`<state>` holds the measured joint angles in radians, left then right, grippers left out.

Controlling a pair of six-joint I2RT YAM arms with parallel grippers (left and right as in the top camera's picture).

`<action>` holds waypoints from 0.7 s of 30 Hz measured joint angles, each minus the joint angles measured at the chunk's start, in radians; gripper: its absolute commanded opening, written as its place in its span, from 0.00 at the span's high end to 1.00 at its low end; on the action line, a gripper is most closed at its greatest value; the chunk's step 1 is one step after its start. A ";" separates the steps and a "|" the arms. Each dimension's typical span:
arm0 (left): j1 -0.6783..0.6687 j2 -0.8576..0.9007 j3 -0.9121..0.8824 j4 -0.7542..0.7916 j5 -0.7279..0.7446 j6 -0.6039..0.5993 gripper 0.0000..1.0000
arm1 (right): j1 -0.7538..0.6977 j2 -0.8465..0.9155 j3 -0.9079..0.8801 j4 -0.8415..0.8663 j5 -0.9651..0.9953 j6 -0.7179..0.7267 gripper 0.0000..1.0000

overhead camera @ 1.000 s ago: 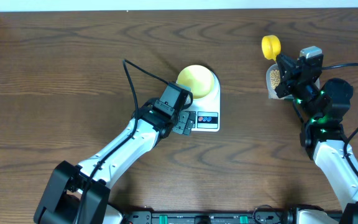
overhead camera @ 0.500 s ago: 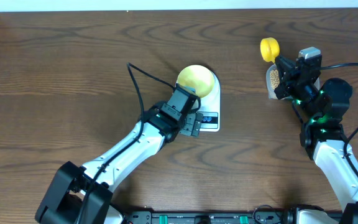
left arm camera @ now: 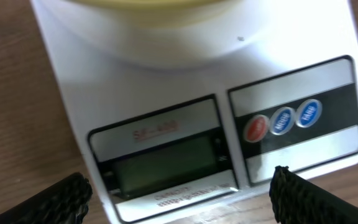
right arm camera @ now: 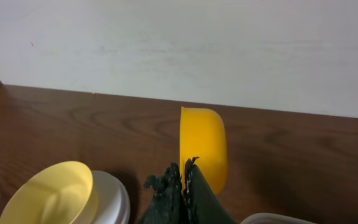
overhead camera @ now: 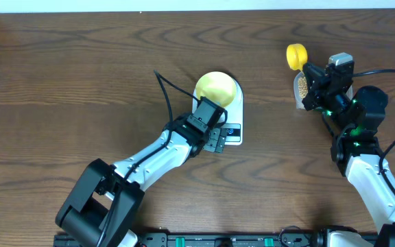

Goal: Scoop item into bowl and weigh 50g on scale

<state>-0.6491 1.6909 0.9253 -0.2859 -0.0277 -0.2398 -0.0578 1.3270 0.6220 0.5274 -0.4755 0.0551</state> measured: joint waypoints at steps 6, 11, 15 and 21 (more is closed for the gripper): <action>-0.011 0.000 0.000 0.029 -0.005 -0.013 0.07 | 0.000 0.000 0.000 -0.008 0.000 0.000 0.99; -0.011 0.000 0.000 0.050 -0.013 -0.045 0.07 | 0.000 0.000 0.000 -0.009 0.000 0.000 0.99; -0.011 0.003 0.000 0.061 -0.024 -0.057 0.07 | 0.000 0.000 0.000 -0.009 0.000 0.000 0.99; -0.011 0.038 0.000 0.082 -0.035 -0.071 0.07 | 0.000 0.000 0.000 -0.009 0.000 0.000 0.99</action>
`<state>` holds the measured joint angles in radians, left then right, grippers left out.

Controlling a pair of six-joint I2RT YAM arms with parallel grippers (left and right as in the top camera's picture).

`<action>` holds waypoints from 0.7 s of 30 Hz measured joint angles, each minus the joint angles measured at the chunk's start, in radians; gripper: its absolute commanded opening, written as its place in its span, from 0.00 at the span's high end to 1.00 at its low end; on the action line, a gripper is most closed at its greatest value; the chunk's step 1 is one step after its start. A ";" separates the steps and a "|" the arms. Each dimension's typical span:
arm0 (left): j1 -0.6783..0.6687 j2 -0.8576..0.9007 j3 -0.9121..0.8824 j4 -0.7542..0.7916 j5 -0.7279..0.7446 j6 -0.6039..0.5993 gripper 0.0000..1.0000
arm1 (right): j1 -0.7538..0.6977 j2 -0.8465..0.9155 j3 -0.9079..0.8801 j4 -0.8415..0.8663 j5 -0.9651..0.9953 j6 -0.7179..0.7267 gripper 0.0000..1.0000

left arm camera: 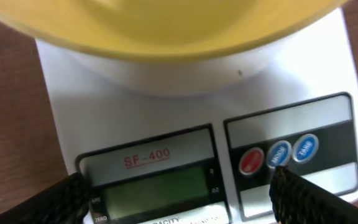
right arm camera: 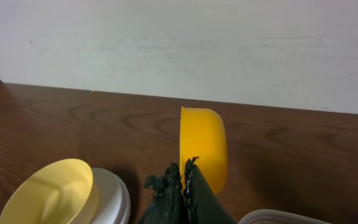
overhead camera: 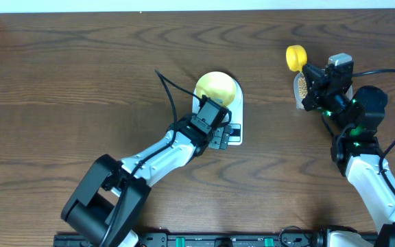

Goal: Scoop item into bowl and weigh 50g on scale

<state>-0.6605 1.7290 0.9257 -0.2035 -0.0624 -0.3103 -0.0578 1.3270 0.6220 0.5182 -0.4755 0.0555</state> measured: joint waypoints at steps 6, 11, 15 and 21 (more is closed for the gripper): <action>-0.002 0.002 0.000 0.006 -0.037 -0.039 0.07 | 0.000 0.000 0.000 -0.001 0.000 0.000 0.99; -0.002 0.003 0.000 0.008 -0.053 -0.060 0.07 | 0.000 0.000 0.000 -0.002 0.000 0.000 0.99; -0.002 0.003 0.000 0.022 -0.058 -0.060 0.06 | 0.000 0.000 0.000 -0.005 0.000 0.000 0.99; -0.002 0.003 0.000 0.026 -0.076 -0.061 0.07 | 0.000 0.000 0.000 -0.005 0.000 0.000 0.99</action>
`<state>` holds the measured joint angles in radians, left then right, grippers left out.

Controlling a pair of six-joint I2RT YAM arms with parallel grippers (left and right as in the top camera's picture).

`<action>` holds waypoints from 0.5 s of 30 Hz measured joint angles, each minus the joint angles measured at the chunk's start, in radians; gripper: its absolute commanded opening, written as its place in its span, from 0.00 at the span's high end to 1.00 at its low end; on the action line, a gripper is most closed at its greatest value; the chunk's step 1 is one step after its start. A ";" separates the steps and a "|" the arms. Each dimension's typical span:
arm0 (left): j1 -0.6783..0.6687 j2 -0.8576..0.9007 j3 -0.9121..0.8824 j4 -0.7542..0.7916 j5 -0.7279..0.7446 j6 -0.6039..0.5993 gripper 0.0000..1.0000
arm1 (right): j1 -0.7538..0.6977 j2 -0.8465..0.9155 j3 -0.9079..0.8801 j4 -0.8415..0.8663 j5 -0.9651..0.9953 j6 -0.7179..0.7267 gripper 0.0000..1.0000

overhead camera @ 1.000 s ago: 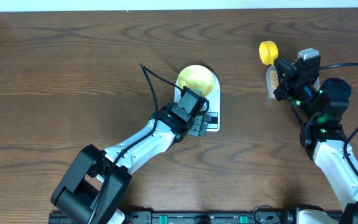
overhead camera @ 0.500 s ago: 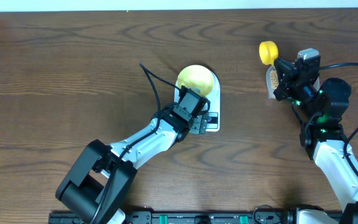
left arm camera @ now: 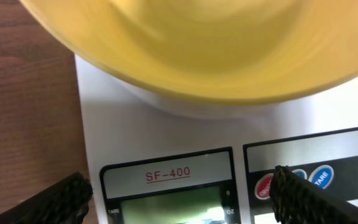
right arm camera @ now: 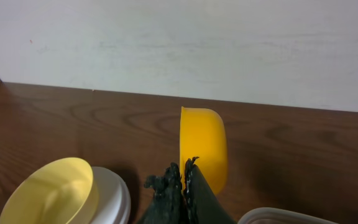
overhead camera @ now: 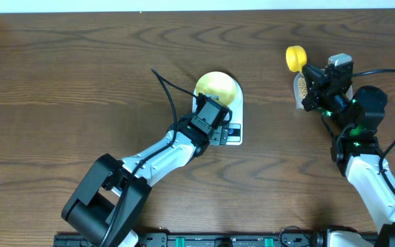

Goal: Scoop item into bowl and weigh 50g on scale

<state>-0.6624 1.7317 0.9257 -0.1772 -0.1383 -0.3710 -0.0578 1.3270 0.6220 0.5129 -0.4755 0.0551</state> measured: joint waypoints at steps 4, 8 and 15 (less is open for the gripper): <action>0.000 0.000 0.000 0.000 -0.023 0.000 0.07 | 0.000 0.000 0.000 0.000 0.000 0.000 0.99; 0.000 0.000 0.000 -0.001 -0.033 0.000 0.07 | 0.000 0.000 0.000 0.000 0.000 0.000 0.99; 0.000 0.000 0.000 -0.001 -0.034 0.000 0.07 | 0.000 0.000 0.000 0.000 0.000 0.000 0.99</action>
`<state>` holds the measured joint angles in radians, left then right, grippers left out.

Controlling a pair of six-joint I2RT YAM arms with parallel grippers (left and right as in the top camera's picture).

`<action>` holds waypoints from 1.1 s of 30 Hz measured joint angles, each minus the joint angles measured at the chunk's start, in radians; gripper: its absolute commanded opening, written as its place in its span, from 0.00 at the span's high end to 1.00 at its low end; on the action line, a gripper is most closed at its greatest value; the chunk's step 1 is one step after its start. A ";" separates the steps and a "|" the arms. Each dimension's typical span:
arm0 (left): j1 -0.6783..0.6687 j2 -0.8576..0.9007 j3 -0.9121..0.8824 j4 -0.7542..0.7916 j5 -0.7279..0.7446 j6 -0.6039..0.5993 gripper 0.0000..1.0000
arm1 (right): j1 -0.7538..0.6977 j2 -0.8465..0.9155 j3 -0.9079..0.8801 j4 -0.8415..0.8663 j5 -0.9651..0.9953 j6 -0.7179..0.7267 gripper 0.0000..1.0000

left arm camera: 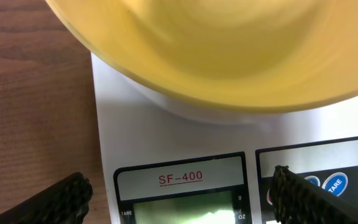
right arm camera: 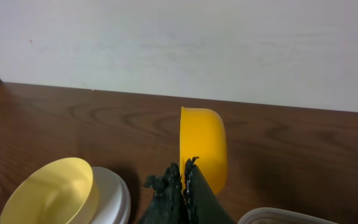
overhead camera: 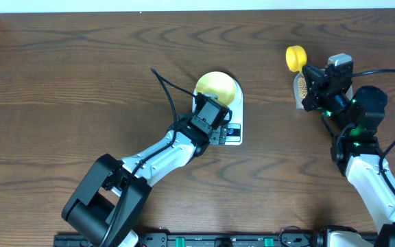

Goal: Scoop item into bowl and weigh 50g on scale

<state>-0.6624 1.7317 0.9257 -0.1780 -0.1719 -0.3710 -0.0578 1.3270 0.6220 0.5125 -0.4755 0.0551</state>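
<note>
A pale yellow bowl (overhead camera: 217,87) (left arm camera: 216,50) stands on the white SF-400 scale (overhead camera: 233,134) (left arm camera: 166,143). My left gripper (overhead camera: 219,132) (left arm camera: 179,202) hangs open just above the scale's front, its fingers either side of the glowing display (left arm camera: 185,208). At the right, my right gripper (overhead camera: 308,72) (right arm camera: 184,171) is shut on the handle of an orange scoop (overhead camera: 295,56) (right arm camera: 202,146), which is held up on edge above the table. What is inside the scoop is hidden. A clear container of grains (overhead camera: 299,86) (right arm camera: 284,216) lies just below the scoop.
The dark wooden table (overhead camera: 81,75) runs back to a white wall (right arm camera: 179,43). A black cable (overhead camera: 166,92) loops from the left arm beside the scale. The scale's red and blue buttons (left arm camera: 334,185) sit under the left gripper's right finger.
My left gripper has shifted slightly further toward the bowl, so the display sits lower in its view. The right gripper and scoop have not moved.
My open left gripper was low over the scale's buttons with the display dark. It then stood back a little, display still dark. By the last moment the display glowed and the bowl filled the view. My right gripper held the scoop still throughout.
</note>
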 measured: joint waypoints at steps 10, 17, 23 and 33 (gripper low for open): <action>-0.042 0.000 0.000 0.001 -0.022 0.000 0.06 | 0.000 0.000 0.000 0.000 0.000 0.000 0.99; -0.045 0.005 0.000 0.002 -0.043 -0.016 0.07 | 0.000 0.000 0.000 -0.011 0.000 0.000 0.99; -0.045 0.029 0.000 0.008 -0.053 -0.042 0.06 | 0.000 0.000 0.000 -0.022 0.000 0.000 0.99; -0.045 0.029 0.000 0.008 -0.054 -0.049 0.06 | 0.000 0.000 0.000 -0.026 0.000 -0.001 0.99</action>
<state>-0.7078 1.7603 0.9257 -0.1703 -0.2260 -0.4202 -0.0578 1.3270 0.6220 0.4862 -0.4755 0.0540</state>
